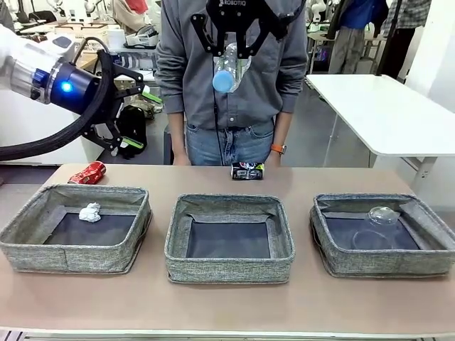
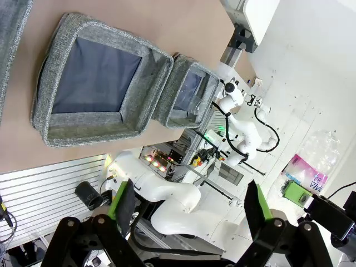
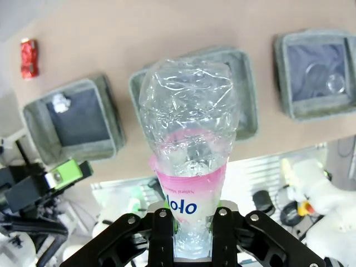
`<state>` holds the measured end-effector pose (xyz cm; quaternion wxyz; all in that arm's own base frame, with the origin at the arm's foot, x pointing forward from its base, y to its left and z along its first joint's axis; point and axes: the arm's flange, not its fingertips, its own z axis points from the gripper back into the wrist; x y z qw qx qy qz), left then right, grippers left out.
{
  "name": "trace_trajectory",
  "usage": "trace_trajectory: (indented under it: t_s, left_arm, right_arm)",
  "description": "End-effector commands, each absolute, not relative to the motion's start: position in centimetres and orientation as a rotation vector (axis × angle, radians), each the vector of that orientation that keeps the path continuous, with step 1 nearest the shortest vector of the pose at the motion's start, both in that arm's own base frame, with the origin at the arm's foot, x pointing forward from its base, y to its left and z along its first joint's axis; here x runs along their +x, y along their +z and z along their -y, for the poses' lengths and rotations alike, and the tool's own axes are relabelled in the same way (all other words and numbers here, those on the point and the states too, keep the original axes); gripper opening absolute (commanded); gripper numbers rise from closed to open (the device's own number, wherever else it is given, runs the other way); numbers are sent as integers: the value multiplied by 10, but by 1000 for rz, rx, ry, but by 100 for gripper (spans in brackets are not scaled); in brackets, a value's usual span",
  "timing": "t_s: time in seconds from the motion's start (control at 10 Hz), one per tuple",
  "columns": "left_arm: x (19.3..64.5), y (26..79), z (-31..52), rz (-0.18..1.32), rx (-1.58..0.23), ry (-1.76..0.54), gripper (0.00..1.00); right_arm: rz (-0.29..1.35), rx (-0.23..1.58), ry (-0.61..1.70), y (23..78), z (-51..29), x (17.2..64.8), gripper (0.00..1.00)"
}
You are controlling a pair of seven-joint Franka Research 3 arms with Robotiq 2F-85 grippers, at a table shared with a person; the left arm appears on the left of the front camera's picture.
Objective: Sort the waste into the appropriate baskets.
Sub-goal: Pick up the waste item pointed out by the person, then place the picked waste into the Fabric basket indicated by the person.
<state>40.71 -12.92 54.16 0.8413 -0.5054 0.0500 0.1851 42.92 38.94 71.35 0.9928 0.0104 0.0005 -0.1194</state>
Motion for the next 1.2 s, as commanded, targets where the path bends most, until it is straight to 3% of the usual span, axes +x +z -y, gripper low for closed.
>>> trace_trajectory:
  t_s: [0.0,1.1]
  left_arm:
    - [406,544,128,-117,-1057,394,100]
    - [406,544,128,-117,-1057,394,100]
  right_arm:
    - [-15,48,-252,715,-390,428,23]
    - [-15,48,-252,715,-390,428,23]
